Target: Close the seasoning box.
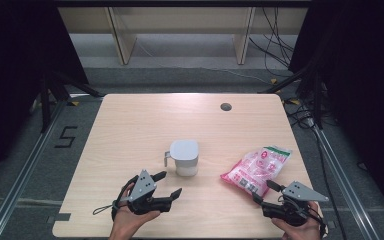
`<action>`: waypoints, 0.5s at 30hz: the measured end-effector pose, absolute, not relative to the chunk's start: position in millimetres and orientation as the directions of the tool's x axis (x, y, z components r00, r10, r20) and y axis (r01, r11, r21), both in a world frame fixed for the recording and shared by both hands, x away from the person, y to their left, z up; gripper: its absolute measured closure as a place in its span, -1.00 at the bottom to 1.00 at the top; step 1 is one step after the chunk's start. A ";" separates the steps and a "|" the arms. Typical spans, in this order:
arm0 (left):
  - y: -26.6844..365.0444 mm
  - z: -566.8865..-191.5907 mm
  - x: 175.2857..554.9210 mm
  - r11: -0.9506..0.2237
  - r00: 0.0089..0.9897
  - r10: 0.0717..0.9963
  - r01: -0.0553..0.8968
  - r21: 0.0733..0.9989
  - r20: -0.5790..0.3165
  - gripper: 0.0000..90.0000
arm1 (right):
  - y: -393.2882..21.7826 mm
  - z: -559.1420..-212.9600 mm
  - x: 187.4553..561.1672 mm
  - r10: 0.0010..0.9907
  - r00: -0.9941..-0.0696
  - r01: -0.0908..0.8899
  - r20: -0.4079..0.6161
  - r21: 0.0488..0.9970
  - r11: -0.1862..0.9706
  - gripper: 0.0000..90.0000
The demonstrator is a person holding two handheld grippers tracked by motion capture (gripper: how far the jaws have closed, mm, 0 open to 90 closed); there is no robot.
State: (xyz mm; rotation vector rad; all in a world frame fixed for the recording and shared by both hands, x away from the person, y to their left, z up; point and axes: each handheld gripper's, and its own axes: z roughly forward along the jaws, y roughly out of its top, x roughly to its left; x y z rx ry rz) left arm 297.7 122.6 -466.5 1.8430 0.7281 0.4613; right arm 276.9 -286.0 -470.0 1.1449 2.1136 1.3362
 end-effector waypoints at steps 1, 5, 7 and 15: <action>122.7 -468.5 297.4 -0.262 0.743 0.669 0.266 0.928 -0.024 -0.42 | -285.9 -471.7 278.4 0.797 -0.601 0.408 0.067 0.883 0.234 -0.33; 124.9 -473.8 295.0 -0.280 0.733 0.680 0.271 0.921 -0.009 -0.42 | -281.0 -472.5 274.0 0.778 -0.622 0.431 0.084 0.867 0.251 -0.33; 125.0 -477.0 293.7 -0.278 0.732 0.681 0.277 0.920 -0.014 -0.42 | -277.7 -472.8 270.2 0.781 -0.616 0.454 0.101 0.856 0.247 -0.33; 125.5 -487.6 287.8 -0.317 0.729 0.684 0.274 0.908 0.019 -0.42 | -276.8 -474.0 265.9 0.758 -0.647 0.441 0.087 0.853 0.279 -0.34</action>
